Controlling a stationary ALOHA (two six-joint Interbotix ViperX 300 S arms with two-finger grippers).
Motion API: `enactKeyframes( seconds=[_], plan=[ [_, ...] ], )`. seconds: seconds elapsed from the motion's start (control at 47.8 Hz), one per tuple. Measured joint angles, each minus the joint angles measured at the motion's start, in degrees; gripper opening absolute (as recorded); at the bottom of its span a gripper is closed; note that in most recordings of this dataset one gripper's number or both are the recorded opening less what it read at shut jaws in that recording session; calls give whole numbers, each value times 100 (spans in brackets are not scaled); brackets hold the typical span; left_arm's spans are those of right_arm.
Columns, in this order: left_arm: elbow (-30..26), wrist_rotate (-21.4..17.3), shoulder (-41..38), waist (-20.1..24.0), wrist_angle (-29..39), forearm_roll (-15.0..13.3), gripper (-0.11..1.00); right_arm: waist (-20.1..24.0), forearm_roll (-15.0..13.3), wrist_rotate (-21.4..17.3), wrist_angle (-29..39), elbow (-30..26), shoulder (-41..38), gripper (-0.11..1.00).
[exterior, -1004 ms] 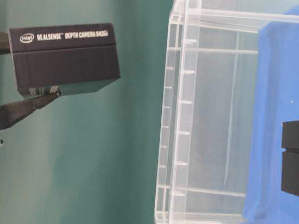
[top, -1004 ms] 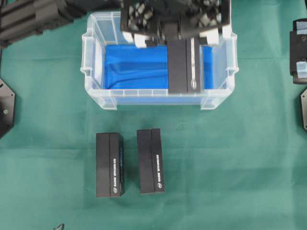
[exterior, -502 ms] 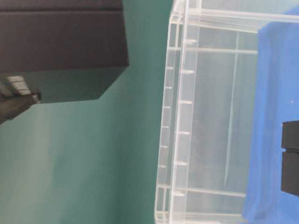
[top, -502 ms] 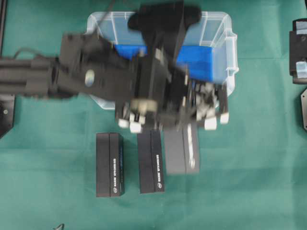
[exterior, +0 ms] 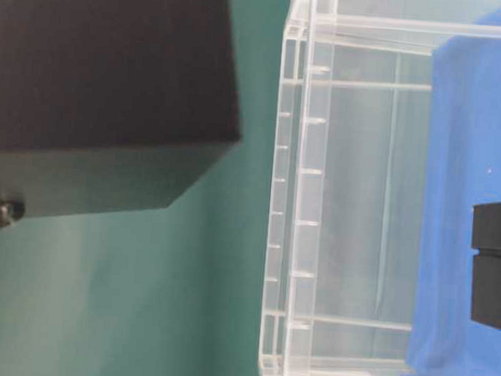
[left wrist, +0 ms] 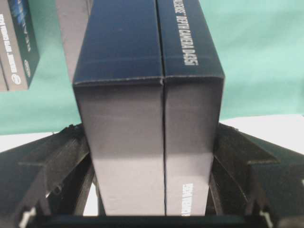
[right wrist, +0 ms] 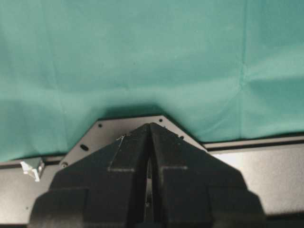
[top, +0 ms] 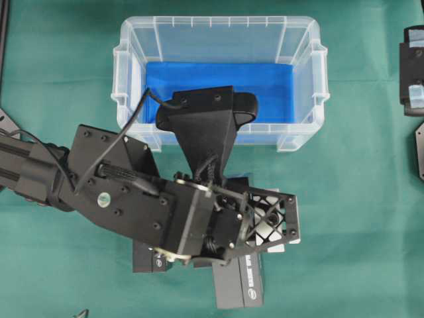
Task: Take the box out of the case with the left arm.
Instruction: 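Carry the boxes forward and lower them right of the middle pair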
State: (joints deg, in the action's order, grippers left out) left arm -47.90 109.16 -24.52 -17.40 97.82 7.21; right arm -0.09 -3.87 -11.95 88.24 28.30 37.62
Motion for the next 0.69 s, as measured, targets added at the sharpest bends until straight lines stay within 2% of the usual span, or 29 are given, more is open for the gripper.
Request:
enactKeyframes(
  seconds=[0.397,0.69],
  plan=[
    [220,0,0,70,-202,0,62,0,88,0,9,0,18,1],
    [1046,18,9,88,-914,18,62,0,88,0,9,9,9,1]
  ],
)
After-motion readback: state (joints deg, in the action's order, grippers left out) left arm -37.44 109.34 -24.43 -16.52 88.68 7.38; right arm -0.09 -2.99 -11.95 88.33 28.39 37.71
